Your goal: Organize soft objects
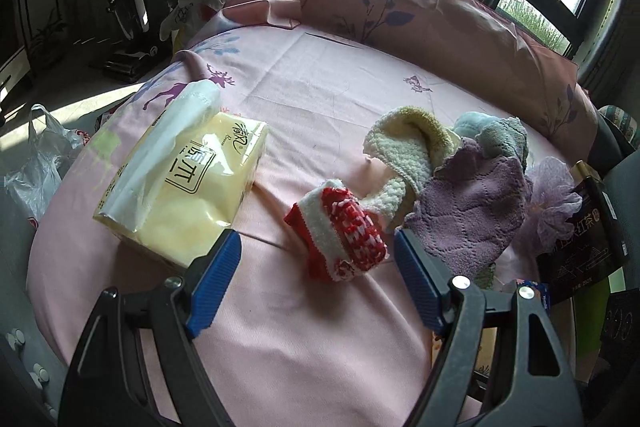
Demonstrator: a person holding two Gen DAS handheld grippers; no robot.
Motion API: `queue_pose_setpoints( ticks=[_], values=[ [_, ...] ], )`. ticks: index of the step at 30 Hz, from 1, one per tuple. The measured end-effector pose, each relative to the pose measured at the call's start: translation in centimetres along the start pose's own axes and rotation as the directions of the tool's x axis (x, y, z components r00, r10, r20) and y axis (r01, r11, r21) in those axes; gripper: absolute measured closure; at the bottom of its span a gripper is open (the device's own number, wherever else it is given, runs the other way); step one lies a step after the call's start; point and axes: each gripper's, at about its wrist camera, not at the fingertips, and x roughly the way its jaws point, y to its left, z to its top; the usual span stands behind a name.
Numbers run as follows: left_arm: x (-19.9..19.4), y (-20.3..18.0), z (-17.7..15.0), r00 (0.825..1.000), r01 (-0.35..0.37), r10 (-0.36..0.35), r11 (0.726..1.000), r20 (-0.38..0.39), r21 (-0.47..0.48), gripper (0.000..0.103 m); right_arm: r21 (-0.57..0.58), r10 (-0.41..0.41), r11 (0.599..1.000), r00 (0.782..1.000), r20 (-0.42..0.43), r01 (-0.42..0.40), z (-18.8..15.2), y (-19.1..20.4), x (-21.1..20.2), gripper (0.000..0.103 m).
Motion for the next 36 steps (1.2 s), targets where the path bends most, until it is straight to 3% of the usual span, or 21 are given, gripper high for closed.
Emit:
queue_pose_setpoints(
  ticks=[4,10,12,19,23,26,29,32,36],
  values=[
    [0.0,-0.5,-1.3,0.999,-0.035,0.036,0.999,-0.008,0.038,0.025,-0.038,-0.133,0.990,0.990,0.055,0.136,-0.1,0.5,-0.6,0.059],
    [-0.1,-0.9,-4.2,0.995,0.087,-0.085,0.996,-0.047,0.037,0.025,-0.116,-0.264,0.952,0.950,0.163,0.285,-0.1,0.4,-3.0,0.051],
    [0.0,-1.6,-4.8,0.989,0.139,-0.136,0.990,-0.064,0.035,0.025,-0.109,-0.270,0.949,0.941,0.206,0.296,0.0,0.1,-4.0,0.050],
    [0.1,-5.3,-6.7,0.966,0.248,-0.237,0.962,-0.103,0.113,0.033,-0.059,-0.243,0.962,0.936,0.256,0.266,0.4,-1.1,-5.5,0.049],
    [0.5,-7.4,-7.9,0.956,0.283,-0.263,0.944,-0.133,0.170,0.039,0.002,-0.084,0.996,0.975,0.206,0.085,0.6,-2.3,-5.1,0.049],
    [0.7,-8.2,-8.1,0.944,0.319,-0.297,0.934,-0.142,0.163,0.044,0.026,0.010,1.000,0.984,0.176,-0.015,0.7,-2.7,-4.6,0.049],
    [1.2,-8.7,-8.4,0.945,0.314,-0.289,0.933,-0.154,0.176,0.051,0.027,0.044,0.998,0.988,0.149,-0.048,0.6,-2.6,-3.8,0.049],
    [1.4,-8.8,-8.4,0.932,0.348,-0.322,0.924,-0.167,0.157,0.056,0.036,0.050,0.998,0.990,0.132,-0.056,0.7,-2.5,-3.0,0.049],
    [1.6,-9.0,-8.6,0.925,0.364,-0.336,0.919,-0.178,0.155,0.057,0.068,0.049,0.996,0.994,0.095,-0.055,1.0,-3.0,-1.5,0.049]
  ],
)
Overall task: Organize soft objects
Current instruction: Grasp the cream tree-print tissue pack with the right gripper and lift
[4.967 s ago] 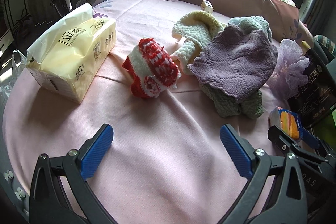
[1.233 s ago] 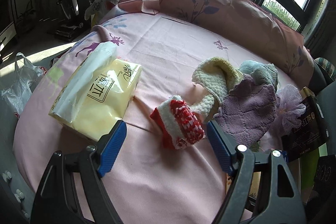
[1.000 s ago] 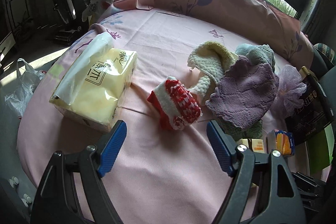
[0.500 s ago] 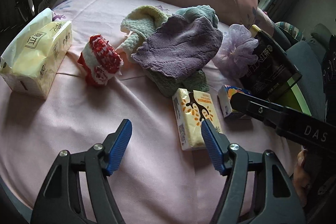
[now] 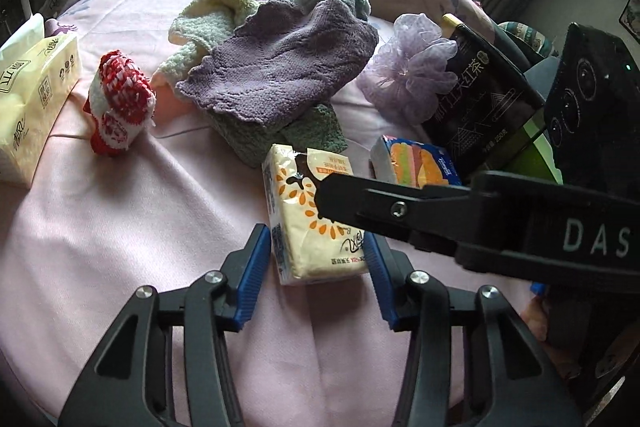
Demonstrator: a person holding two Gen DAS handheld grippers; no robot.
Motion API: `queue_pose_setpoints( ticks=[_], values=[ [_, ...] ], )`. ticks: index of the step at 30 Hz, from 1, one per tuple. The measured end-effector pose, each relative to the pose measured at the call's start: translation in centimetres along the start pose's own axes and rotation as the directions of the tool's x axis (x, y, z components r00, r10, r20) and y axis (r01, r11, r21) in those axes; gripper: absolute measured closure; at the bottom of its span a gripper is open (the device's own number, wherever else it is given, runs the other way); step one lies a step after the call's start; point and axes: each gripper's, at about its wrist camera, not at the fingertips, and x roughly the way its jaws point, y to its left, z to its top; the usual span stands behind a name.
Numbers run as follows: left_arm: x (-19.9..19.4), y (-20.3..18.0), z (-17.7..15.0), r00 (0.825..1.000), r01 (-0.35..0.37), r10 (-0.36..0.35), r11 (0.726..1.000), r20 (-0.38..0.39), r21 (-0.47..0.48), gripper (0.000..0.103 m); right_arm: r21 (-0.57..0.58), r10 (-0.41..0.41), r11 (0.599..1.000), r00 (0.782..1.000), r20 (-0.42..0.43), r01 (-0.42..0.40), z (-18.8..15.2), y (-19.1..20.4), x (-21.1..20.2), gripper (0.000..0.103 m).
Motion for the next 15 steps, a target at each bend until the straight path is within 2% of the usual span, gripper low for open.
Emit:
queue_pose_setpoints(
  ticks=[3,6,8,12,15],
  values=[
    [0.4,0.0,0.1,1.000,0.015,-0.015,1.000,-0.014,-0.005,0.056,0.023,-0.010,1.000,0.999,-0.031,0.011,0.0,-0.5,1.3,0.052],
    [0.8,-0.3,0.2,1.000,0.000,0.000,1.000,-0.015,0.007,0.055,0.008,-0.017,1.000,1.000,-0.017,0.017,0.1,-0.2,1.7,0.052],
    [0.8,-0.5,0.1,1.000,-0.009,0.009,1.000,-0.004,0.015,0.055,-0.012,-0.029,1.000,1.000,-0.003,0.029,-0.1,0.2,1.7,0.053],
    [0.3,-1.0,0.3,1.000,-0.003,0.002,0.999,0.027,0.037,0.056,0.033,0.012,0.999,1.000,0.003,-0.012,0.1,-0.2,0.9,0.054],
    [-0.7,-1.9,0.8,0.997,-0.013,0.006,0.996,0.080,0.085,0.055,-0.016,-0.007,1.000,0.999,0.054,0.007,0.1,0.9,-0.7,0.054]
  ],
)
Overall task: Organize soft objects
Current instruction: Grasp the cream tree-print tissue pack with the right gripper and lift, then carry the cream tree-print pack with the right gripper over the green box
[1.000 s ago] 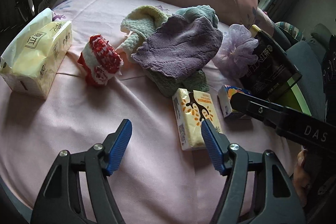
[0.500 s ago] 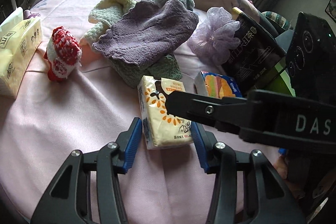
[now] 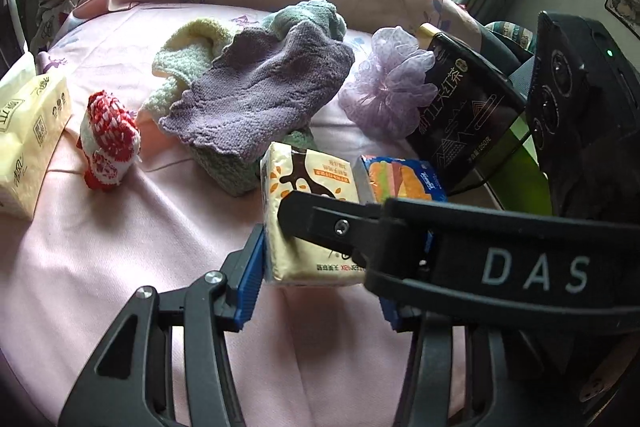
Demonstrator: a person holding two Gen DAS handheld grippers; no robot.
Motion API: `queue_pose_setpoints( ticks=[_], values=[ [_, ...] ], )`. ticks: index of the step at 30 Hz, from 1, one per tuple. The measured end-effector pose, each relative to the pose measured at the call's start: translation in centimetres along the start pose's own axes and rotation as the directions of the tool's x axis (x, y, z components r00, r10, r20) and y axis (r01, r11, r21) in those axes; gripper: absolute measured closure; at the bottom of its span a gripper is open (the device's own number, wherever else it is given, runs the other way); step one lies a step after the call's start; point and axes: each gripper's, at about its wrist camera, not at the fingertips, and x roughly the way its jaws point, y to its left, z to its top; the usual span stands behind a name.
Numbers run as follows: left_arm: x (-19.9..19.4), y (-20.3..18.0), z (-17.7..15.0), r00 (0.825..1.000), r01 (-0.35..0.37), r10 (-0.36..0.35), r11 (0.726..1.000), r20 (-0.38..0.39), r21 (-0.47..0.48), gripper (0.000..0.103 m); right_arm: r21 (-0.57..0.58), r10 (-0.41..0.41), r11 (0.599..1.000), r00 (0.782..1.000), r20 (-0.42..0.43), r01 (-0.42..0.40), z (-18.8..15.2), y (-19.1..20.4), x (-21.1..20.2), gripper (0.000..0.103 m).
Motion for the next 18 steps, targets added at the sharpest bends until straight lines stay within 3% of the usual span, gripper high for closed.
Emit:
queue_pose_setpoints(
  ticks=[7,10,18],
  values=[
    [-3.0,-2.0,1.7,0.988,0.068,-0.070,0.998,0.137,0.015,0.057,-0.043,0.047,0.998,0.992,0.120,-0.042,0.5,0.8,-4.8,0.054],
    [-4.3,-4.1,2.5,0.979,0.068,-0.080,0.995,0.189,0.072,0.057,-0.076,0.054,0.996,0.980,0.190,-0.040,0.5,1.2,-7.4,0.054],
    [-5.4,-9.0,4.0,0.961,0.072,-0.119,0.980,0.251,0.186,0.057,-0.082,0.080,0.995,0.944,0.319,-0.057,0.8,-0.7,-12.9,0.054]
  ],
)
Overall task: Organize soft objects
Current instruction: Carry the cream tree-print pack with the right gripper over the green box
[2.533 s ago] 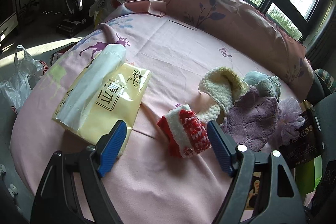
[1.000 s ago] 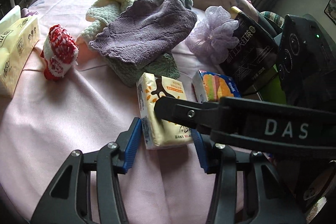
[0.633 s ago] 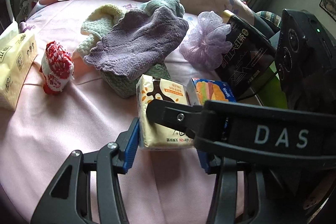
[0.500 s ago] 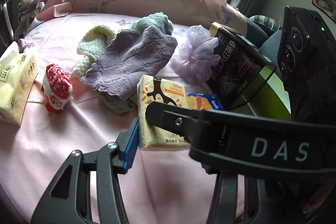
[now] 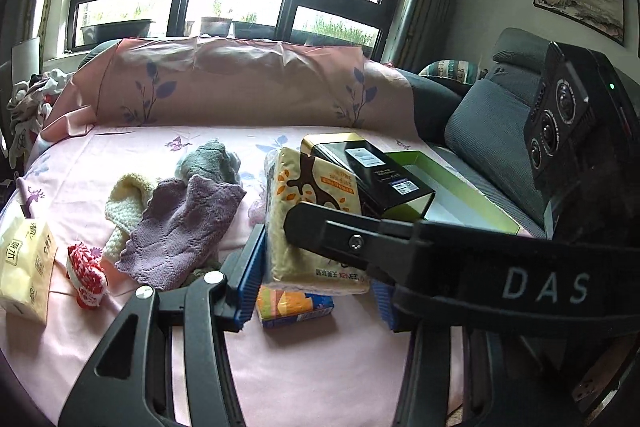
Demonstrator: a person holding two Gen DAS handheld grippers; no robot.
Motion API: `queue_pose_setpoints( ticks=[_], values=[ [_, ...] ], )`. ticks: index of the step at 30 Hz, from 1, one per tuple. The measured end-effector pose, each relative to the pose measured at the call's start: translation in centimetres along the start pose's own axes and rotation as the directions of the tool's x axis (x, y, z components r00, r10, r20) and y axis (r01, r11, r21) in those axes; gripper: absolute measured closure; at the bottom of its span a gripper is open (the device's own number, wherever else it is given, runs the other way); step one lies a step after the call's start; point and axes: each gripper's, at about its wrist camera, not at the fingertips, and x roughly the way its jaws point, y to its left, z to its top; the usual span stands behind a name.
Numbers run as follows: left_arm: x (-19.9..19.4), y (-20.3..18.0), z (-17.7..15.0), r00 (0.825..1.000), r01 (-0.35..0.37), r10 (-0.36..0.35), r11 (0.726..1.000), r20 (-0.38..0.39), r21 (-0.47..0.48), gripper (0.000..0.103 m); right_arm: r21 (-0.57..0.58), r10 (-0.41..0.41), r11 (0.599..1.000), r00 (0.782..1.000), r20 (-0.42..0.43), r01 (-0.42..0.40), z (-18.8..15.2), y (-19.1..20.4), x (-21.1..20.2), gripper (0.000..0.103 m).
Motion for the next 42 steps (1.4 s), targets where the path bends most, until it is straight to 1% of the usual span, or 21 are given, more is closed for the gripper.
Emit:
queue_pose_setpoints(
  ticks=[9,14,20,22,27,29,33,37,42],
  values=[
    [1.3,-3.4,1.4,0.999,0.039,-0.040,0.997,0.020,0.073,0.057,0.046,-0.019,0.999,0.995,0.093,0.015,1.1,-2.1,-3.2,0.054],
    [2.1,-5.2,1.6,0.998,0.056,-0.057,0.991,0.004,0.124,0.057,0.049,-0.029,0.999,0.992,0.125,0.023,1.0,-3.5,-4.6,0.054],
    [4.5,-7.3,2.0,0.994,0.107,-0.103,0.979,-0.029,0.173,0.057,0.116,-0.044,0.993,0.984,0.171,0.024,1.4,-6.7,-6.1,0.054],
    [5.3,-8.2,2.0,0.993,0.121,-0.117,0.973,-0.034,0.195,0.057,0.145,-0.051,0.989,0.979,0.196,0.022,1.4,-7.8,-6.5,0.054],
    [7.1,-9.9,2.3,0.982,0.189,-0.179,0.955,-0.065,0.230,0.057,0.188,-0.103,0.980,0.968,0.228,0.060,1.6,-9.6,-7.9,0.054],
    [7.7,-10.7,2.4,0.980,0.198,-0.187,0.950,-0.070,0.241,0.057,0.198,-0.115,0.978,0.964,0.238,0.068,1.8,-10.2,-8.3,0.054],
    [8.6,-12.3,2.6,0.976,0.216,-0.200,0.936,-0.085,0.278,0.057,0.233,-0.121,0.971,0.955,0.270,0.057,1.6,-11.8,-9.4,0.054],
    [9.8,-13.7,2.6,0.970,0.241,-0.216,0.926,-0.115,0.292,0.057,0.279,-0.143,0.958,0.948,0.285,0.061,1.3,-13.2,-10.1,0.054],
    [11.1,-15.6,2.5,0.958,0.279,-0.242,0.906,-0.152,0.319,0.057,0.318,-0.171,0.946,0.938,0.302,0.071,1.0,-14.9,-11.3,0.054]
  ],
)
